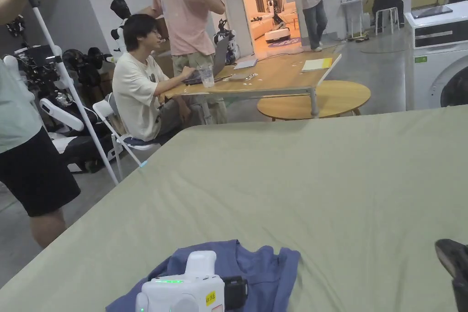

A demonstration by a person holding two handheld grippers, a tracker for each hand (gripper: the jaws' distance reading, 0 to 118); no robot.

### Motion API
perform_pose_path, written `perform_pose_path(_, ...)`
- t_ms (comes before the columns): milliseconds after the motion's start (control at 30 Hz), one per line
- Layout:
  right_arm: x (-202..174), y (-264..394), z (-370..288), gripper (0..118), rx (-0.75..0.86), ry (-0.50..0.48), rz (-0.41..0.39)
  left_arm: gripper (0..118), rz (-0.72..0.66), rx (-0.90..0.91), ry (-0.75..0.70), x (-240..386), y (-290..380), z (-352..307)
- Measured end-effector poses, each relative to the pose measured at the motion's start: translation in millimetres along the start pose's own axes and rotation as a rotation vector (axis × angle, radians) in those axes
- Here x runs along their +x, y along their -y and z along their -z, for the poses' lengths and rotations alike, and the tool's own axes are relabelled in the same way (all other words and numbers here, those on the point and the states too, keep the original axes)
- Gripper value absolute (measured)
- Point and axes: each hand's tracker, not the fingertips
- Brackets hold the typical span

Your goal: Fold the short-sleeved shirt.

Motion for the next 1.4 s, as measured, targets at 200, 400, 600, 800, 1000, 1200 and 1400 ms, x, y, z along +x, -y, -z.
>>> perform_pose_path(200, 35.9, 18.8, -2.1, 0, -0.072, 0.066, 0.119, 56, -0.032, -0.084, -0.023, -12.2, 2.8, 16.7)
perform_pose_path(400, 49.0, 24.2, -6.9, 0, -0.096, 0.05, 0.196, 0, -0.021, -0.053, -0.031, -12.1, 3.9, 18.2)
perform_pose_path(600, 63.6, 9.6, -36.2, 0, -0.065, 0.061, 0.21, 0, -0.193, 0.256, 0.05, -25.7, -80.9, -68.3)
perform_pose_path(800, 84.3, 4.1, -51.4, 0, -0.039, 0.079, 0.263, 0, 0.156, 0.533, -0.126, 17.5, -212.4, -179.1)
perform_pose_path(1000, 92.8, 1.8, -71.4, 0, -0.008, 0.111, 0.276, 0, 0.273, 0.535, -0.08, 97.6, -263.4, -169.7)
perform_pose_path(1200, 108.9, 5.5, -96.0, 0, -0.018, 0.149, 0.279, 0, 0.244, 0.378, 0.21, 204.5, -188.9, -62.8)
perform_pose_path(1400, 130.5, 5.9, -133.7, 0, 0.003, 0.231, 0.308, 0, 0.245, 0.029, 0.623, 346.0, -63.8, 12.4)
